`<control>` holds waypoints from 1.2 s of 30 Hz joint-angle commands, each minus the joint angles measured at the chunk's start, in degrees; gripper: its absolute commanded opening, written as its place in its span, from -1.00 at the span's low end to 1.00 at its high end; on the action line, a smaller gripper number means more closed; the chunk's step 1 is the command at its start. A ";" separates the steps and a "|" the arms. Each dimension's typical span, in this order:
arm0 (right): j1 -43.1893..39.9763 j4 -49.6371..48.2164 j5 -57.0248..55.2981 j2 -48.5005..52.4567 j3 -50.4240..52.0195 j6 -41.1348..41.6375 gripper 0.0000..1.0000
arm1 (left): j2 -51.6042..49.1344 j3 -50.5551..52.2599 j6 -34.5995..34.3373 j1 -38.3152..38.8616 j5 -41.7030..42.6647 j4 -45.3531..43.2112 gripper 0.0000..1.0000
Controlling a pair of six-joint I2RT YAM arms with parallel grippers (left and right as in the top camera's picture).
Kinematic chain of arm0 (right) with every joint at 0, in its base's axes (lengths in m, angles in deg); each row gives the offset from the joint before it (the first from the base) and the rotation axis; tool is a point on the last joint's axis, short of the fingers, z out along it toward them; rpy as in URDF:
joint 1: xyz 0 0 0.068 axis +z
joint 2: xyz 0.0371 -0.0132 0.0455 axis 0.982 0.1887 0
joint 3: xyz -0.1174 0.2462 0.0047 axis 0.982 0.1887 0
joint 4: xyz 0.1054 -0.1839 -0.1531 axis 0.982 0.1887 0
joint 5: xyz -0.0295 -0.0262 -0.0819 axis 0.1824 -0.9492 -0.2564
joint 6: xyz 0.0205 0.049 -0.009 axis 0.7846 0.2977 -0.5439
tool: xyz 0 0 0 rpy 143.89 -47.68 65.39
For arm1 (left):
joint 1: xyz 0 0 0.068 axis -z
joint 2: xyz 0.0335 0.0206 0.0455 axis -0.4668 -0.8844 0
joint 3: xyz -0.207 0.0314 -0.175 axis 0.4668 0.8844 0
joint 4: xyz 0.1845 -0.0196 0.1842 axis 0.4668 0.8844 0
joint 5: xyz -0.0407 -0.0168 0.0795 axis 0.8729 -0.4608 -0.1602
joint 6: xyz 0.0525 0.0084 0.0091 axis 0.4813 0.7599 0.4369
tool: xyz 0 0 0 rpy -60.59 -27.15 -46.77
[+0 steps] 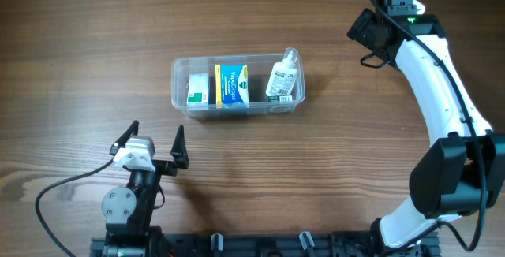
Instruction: Pack container
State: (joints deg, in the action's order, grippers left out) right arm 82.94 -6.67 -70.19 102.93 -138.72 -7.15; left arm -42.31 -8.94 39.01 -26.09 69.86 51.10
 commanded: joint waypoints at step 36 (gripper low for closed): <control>0.17 -0.26 -0.94 -48.30 14.01 1.42 1.00 | 0.63 0.26 0.92 -0.42 0.90 0.24 0.99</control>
State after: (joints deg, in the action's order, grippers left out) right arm 82.94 -6.92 -70.39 60.74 -131.81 -7.06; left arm -42.28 -8.94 39.01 -26.09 69.86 51.08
